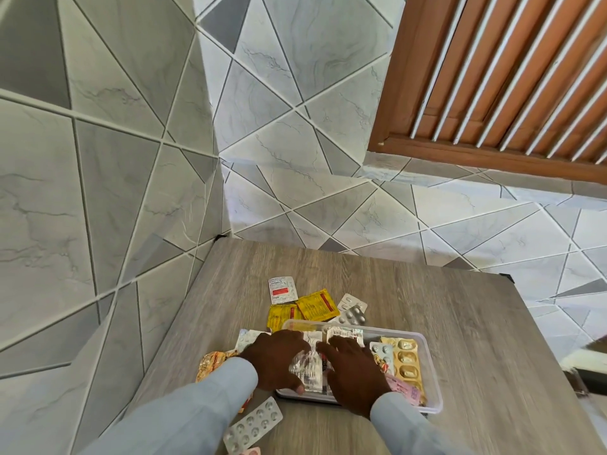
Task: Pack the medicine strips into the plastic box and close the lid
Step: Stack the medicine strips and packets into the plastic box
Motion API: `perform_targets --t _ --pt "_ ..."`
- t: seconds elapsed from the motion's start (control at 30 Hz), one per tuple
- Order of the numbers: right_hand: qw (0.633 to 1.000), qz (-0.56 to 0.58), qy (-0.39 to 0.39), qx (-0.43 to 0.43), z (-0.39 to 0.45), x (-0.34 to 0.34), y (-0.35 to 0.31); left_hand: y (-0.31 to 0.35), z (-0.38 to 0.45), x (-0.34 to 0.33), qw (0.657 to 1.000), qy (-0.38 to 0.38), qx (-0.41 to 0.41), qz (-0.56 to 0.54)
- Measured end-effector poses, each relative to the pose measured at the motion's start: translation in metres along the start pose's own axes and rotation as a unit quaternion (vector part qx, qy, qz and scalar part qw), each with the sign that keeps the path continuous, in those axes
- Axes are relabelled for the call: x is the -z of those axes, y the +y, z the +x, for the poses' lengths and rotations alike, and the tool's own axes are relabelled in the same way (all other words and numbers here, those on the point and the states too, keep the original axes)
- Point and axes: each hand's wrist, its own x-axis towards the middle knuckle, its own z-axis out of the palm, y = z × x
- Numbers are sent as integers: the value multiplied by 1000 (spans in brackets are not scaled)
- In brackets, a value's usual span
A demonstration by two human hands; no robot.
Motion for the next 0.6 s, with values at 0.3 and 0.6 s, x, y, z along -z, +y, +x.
perform_targets --t 0.3,0.6 --pt "1000 -22 -11 4 -1 -2 -4 -7 2 -8 1000 20 -7 20" --pt "1000 -9 -21 -11 1 0 -14 -19 -1 -21 999 51 -7 -13"
